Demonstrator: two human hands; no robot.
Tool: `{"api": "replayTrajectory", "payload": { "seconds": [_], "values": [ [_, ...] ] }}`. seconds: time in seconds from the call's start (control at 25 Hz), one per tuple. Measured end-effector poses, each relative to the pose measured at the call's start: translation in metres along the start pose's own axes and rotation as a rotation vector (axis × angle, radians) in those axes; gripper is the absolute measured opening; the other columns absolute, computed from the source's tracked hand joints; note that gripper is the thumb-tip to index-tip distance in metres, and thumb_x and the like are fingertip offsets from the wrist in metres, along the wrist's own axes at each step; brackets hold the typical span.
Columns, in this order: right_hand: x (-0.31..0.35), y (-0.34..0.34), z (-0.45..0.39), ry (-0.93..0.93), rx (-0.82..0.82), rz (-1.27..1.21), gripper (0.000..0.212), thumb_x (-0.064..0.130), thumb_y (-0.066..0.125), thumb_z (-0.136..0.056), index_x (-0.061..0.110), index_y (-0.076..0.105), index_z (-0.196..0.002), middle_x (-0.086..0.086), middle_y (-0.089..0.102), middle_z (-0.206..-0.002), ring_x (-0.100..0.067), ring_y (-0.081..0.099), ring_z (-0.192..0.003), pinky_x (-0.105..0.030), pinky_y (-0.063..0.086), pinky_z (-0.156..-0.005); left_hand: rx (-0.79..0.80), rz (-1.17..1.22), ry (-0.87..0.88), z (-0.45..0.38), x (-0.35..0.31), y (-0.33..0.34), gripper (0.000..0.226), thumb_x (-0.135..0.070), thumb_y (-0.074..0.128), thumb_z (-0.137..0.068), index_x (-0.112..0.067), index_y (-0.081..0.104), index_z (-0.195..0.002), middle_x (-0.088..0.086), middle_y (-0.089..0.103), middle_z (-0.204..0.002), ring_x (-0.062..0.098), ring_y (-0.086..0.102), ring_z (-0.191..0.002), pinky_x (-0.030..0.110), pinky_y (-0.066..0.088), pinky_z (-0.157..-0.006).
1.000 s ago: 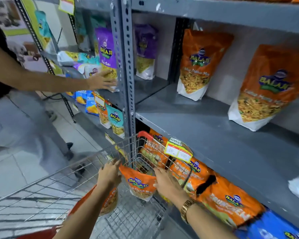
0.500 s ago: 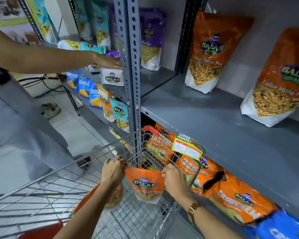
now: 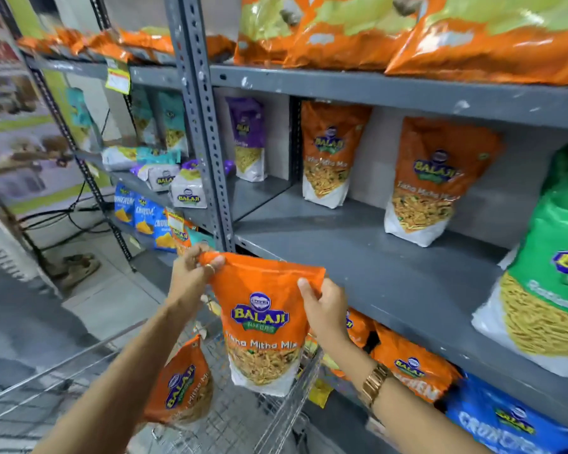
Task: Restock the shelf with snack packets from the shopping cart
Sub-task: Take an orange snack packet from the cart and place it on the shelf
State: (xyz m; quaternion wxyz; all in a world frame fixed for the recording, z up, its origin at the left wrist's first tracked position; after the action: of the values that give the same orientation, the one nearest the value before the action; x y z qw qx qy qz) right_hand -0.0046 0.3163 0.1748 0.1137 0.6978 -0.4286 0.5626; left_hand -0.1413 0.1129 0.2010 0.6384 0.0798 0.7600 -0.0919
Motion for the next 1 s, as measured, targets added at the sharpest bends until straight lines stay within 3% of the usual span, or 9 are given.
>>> {"api": "replayTrajectory", "payload": {
  "seconds": [0.08,0.16,0.28,0.44,0.64,0.8,1.0],
  "values": [
    [0.025,-0.027,-0.017,-0.013,-0.063,-0.095,0.032,0.019,0.059,-0.087,0.021,0.044,-0.059,0.002,0.050,-0.057,-0.016,0.048,-0.058,-0.035,0.038,-0.056,0.012,0.032,0.094,-0.007,-0.042,0.020,0.024,-0.002,0.057,-0.083,-0.020,0.049,-0.069,0.002,0.049,-0.065,0.010,0.049,-0.060,0.021,0.045,-0.054],
    [0.050,-0.057,-0.034,-0.058,-0.117,-0.175,0.026,0.020,0.056,-0.089,0.023,0.047,-0.065,0.003,0.052,-0.060,-0.011,0.049,-0.056,-0.033,0.040,-0.055,0.035,0.073,0.172,-0.013,-0.079,0.041,0.027,-0.006,0.057,-0.084,-0.024,0.048,-0.067,0.000,0.049,-0.064,0.003,0.053,-0.055,0.016,0.047,-0.050],
    [0.082,-0.107,-0.058,-0.164,-0.212,-0.186,0.017,0.021,0.054,-0.091,0.024,0.049,-0.075,0.011,0.052,-0.063,-0.004,0.050,-0.059,-0.028,0.040,-0.056,0.090,0.088,0.272,-0.022,-0.127,0.083,0.028,-0.010,0.057,-0.086,-0.026,0.046,-0.065,0.001,0.050,-0.065,0.010,0.051,-0.057,0.019,0.048,-0.043],
    [0.091,-0.166,-0.081,-0.194,-0.363,-0.186,0.007,0.021,0.052,-0.092,0.016,0.050,-0.086,-0.001,0.059,-0.076,-0.014,0.056,-0.068,-0.030,0.044,-0.064,0.147,0.111,0.384,-0.032,-0.169,0.145,0.025,-0.010,0.058,-0.085,-0.026,0.048,-0.068,-0.001,0.051,-0.068,0.008,0.049,-0.061,0.012,0.045,-0.044],
    [0.068,-0.219,-0.098,-0.157,-0.497,-0.128,0.008,0.021,0.051,-0.092,0.017,0.050,-0.086,0.005,0.057,-0.074,-0.004,0.055,-0.066,-0.019,0.043,-0.059,0.248,0.138,0.358,-0.047,-0.171,0.223,0.022,-0.017,0.058,-0.086,-0.030,0.050,-0.070,-0.003,0.057,-0.080,0.014,0.055,-0.077,0.028,0.051,-0.064],
    [0.034,-0.245,-0.105,-0.067,-0.573,-0.086,0.016,0.020,0.052,-0.091,0.017,0.047,-0.077,-0.003,0.057,-0.072,-0.021,0.056,-0.066,-0.030,0.045,-0.064,0.299,0.148,0.293,-0.057,-0.153,0.277,0.016,-0.019,0.060,-0.085,-0.028,0.050,-0.076,-0.004,0.058,-0.084,0.010,0.056,-0.078,0.020,0.048,-0.059],
    [0.004,-0.260,-0.108,-0.008,-0.618,-0.046,0.014,0.019,0.054,-0.091,0.012,0.048,-0.079,0.002,0.054,-0.068,-0.013,0.052,-0.061,-0.022,0.038,-0.054,0.328,0.165,0.264,-0.061,-0.128,0.312,0.013,-0.015,0.062,-0.084,-0.021,0.050,-0.080,-0.007,0.056,-0.077,0.004,0.053,-0.072,0.004,0.047,-0.048]
  ]
}}
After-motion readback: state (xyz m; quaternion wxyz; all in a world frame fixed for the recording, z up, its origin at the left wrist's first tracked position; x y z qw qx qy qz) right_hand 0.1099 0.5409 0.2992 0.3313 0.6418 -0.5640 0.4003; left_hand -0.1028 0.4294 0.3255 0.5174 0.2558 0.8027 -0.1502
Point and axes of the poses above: each hand's wrist, its own z-axis away from the middle knuckle, its own y-axis out of the palm, x = y × z, the point moved 8 cm from there along -z, towards the middle knuckle
